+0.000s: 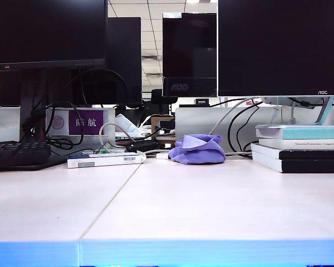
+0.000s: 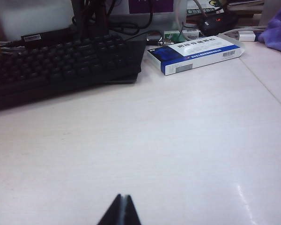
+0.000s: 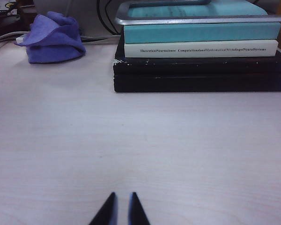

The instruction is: Wipe the table from front to back using the rag.

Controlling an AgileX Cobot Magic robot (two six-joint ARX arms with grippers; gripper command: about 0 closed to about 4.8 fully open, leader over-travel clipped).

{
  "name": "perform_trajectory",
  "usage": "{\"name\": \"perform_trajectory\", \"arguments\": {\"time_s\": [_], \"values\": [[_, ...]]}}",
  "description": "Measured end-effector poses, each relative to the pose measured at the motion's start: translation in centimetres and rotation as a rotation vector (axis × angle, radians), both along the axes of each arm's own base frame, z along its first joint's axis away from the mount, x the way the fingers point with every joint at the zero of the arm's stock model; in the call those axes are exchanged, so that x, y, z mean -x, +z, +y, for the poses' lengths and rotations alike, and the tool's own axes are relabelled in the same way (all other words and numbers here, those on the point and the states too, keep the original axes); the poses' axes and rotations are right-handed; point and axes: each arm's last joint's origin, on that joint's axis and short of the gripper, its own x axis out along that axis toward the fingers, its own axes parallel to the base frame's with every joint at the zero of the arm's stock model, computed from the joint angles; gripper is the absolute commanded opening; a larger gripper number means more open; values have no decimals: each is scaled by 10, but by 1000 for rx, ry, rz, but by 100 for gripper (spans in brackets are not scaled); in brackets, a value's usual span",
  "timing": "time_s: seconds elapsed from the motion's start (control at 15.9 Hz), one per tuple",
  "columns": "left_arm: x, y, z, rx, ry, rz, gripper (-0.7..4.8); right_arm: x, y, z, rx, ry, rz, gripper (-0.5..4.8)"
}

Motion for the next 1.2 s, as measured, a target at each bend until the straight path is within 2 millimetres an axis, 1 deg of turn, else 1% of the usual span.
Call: {"name": "perform_trajectory", "arguments": {"time_s": [0.06,0.13,0.44,0.57,0.69,0.82,0.88,1.01,1.13,1.2], "values": [[0,0,0,0,0,0,3,0,0,0,0,0,0,27],[0,0,0,0,0,0,3,0,0,0,0,0,0,-4],[0,0,0,0,2,0,-5,0,0,0,-1,0,0,-3],[0,1,0,43,17,-15,-5,0,2,0,-25,-4,-19,-3],[-1,11,0,136,27,-111,-5,2,16,-1,-68,-27,-58,-3],[1,24,0,189,28,-165,-5,6,34,-2,-75,-56,-115,-3],[2,35,1,202,34,-189,-5,8,44,-2,-76,-75,-144,-3],[4,61,1,213,39,-229,-5,16,68,-4,-80,-127,-218,-3],[1,88,1,213,41,-238,-5,22,92,-5,-86,-155,-280,-3],[-5,113,1,205,41,-237,-5,23,108,-6,-88,-158,-296,-3]]}}
